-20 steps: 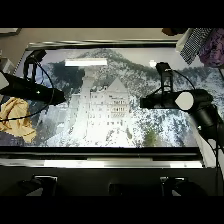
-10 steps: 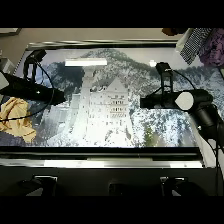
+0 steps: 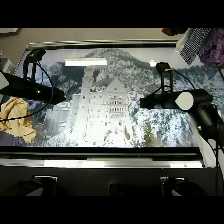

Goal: Fold the clothes and pants, and hang the long-sleeved shirts on hangers.

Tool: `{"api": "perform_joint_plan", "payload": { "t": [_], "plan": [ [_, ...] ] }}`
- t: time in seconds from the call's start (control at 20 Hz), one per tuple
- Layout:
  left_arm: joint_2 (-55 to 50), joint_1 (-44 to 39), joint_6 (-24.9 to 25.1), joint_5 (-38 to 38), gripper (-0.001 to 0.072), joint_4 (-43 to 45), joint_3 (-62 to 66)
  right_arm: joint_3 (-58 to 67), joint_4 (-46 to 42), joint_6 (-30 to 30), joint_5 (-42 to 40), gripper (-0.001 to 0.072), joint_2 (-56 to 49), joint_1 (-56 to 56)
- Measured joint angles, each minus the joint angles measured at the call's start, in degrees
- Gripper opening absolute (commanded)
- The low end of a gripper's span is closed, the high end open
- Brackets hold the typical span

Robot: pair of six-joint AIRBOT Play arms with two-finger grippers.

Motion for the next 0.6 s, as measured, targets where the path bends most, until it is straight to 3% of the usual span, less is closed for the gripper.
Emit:
{"api": "perform_joint_plan", "payload": {
  "t": [0.15,0.2,0.25,0.3,0.6],
  "plan": [
    [0.0,0.0,0.0,0.39,0.0021,0.0,0.0,0.0,0.0,0.0,-0.59,0.0033,0.0,0.0],
    [0.0,0.0,0.0,0.42,0.0091,0.0,0.0,0.0,0.0,-0.02,-0.81,0.0033,0.0,0.0],
    [0.0,0.02,0.0,0.48,0.0476,0.0,0.0,0.0,0.0,0.0,-1.29,0.0033,0.0,0.0],
    [0.0,0.04,-0.07,0.5,0.072,0.09,0.0,0.0,0.0,0.0,-1.73,0.0033,0.0,0.0],
    [0.0,2.38,-9.38,-6.14,0.072,9.57,-0.85,0.0,0.0,0.0,-4.24,0.0033,0.0,0.0]
  ]
}}
